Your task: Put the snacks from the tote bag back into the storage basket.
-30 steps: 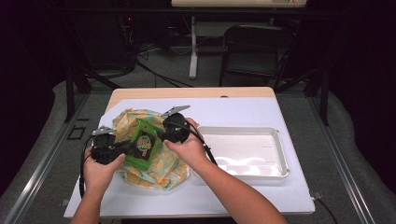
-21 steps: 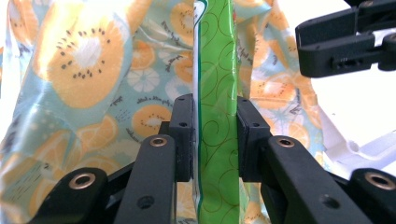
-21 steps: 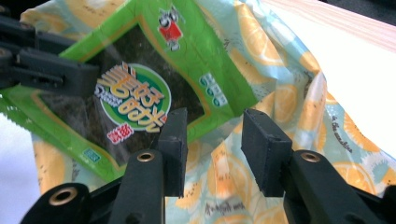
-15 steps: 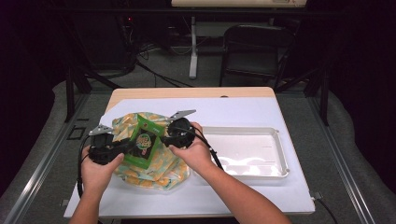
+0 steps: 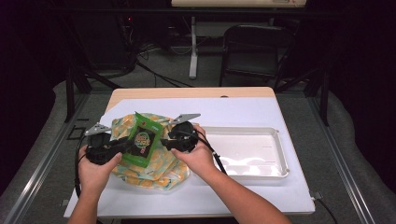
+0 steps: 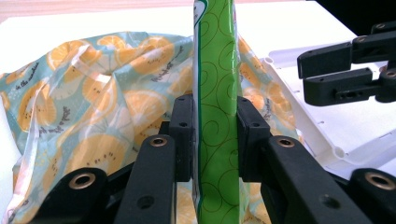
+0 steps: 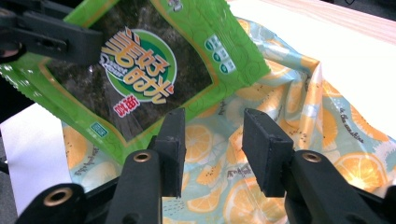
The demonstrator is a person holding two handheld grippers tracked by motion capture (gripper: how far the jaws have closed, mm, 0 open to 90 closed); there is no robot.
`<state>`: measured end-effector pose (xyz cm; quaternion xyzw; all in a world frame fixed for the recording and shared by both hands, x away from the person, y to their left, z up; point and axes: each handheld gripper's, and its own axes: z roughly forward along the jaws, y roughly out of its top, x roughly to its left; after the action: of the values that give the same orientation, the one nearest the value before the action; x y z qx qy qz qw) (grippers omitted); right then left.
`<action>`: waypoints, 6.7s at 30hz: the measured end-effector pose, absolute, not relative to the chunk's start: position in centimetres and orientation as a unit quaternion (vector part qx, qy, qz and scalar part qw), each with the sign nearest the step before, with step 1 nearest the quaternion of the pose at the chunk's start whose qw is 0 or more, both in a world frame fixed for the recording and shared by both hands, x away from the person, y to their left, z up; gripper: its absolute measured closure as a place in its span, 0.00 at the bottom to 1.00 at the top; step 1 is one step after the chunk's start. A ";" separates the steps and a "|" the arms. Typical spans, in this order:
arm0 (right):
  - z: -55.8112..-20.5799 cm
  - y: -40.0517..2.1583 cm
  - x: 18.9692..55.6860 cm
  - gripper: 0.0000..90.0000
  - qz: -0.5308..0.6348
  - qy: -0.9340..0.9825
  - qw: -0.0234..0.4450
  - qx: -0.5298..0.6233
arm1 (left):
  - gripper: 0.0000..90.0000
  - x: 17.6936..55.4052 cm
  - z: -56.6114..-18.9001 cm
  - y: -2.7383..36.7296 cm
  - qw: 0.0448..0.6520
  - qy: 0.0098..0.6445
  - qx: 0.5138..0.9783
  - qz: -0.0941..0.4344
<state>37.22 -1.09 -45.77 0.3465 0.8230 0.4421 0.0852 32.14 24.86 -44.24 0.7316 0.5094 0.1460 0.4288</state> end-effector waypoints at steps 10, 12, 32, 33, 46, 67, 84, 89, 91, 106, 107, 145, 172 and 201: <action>-46.0 -1.6 36.4 0.66 0.444 0.824 0.085 0.342 | 0.81 31.8 -43.7 24.9 0.432 0.505 0.732 0.150; -46.0 -1.8 36.3 0.66 0.448 0.822 0.083 0.342 | 0.81 31.7 -43.6 24.9 0.434 0.503 0.732 0.152; -46.6 -5.5 35.4 0.63 0.491 0.798 0.065 0.344 | 0.81 31.4 -42.5 22.9 0.439 0.482 0.740 0.165; -46.5 -5.9 35.5 0.63 0.494 0.796 0.062 0.344 | 0.81 31.5 -42.4 22.7 0.438 0.482 0.741 0.166; -45.6 -9.9 36.4 0.62 0.533 0.765 0.059 0.357 | 0.81 33.8 -41.3 18.2 0.447 0.462 0.748 0.164; -46.9 -12.8 37.5 0.54 0.554 0.727 0.014 0.406 | 0.81 35.0 -40.0 12.6 0.478 0.415 0.761 0.145; -47.2 -14.6 38.1 0.62 0.563 0.698 -0.002 0.443 | 0.80 36.0 -40.7 10.6 0.477 0.411 0.767 0.125; -47.0 -15.0 38.0 0.74 0.561 0.684 0.010 0.466 | 0.80 36.1 -40.9 10.3 0.477 0.409 0.768 0.123; -47.0 -15.2 37.9 0.77 0.566 0.676 0.017 0.472 | 0.80 36.1 -41.1 10.1 0.476 0.409 0.769 0.123; -47.0 -16.7 38.0 0.89 0.575 0.646 0.033 0.500 | 0.80 36.5 -42.1 8.9 0.473 0.404 0.775 0.110; -47.1 -16.7 38.1 0.91 0.577 0.645 0.035 0.500 | 0.80 36.5 -42.1 8.9 0.471 0.405 0.776 0.108; -45.9 -18.0 37.6 0.99 0.527 0.670 0.110 0.511 | 0.61 38.6 -45.7 5.7 0.448 0.426 0.776 0.129; -47.4 -18.7 38.7 1.00 0.495 0.675 0.113 0.535 | 0.55 40.6 -47.8 3.9 0.429 0.450 0.776 0.108; -48.6 -19.4 39.8 1.00 0.474 0.678 0.113 0.550 | 0.56 41.8 -49.5 2.9 0.421 0.460 0.777 0.091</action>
<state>39.82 -19.38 -48.64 0.5502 0.6781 0.4740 0.1126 41.79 2.87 -49.52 0.7766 0.4598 0.0915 0.4209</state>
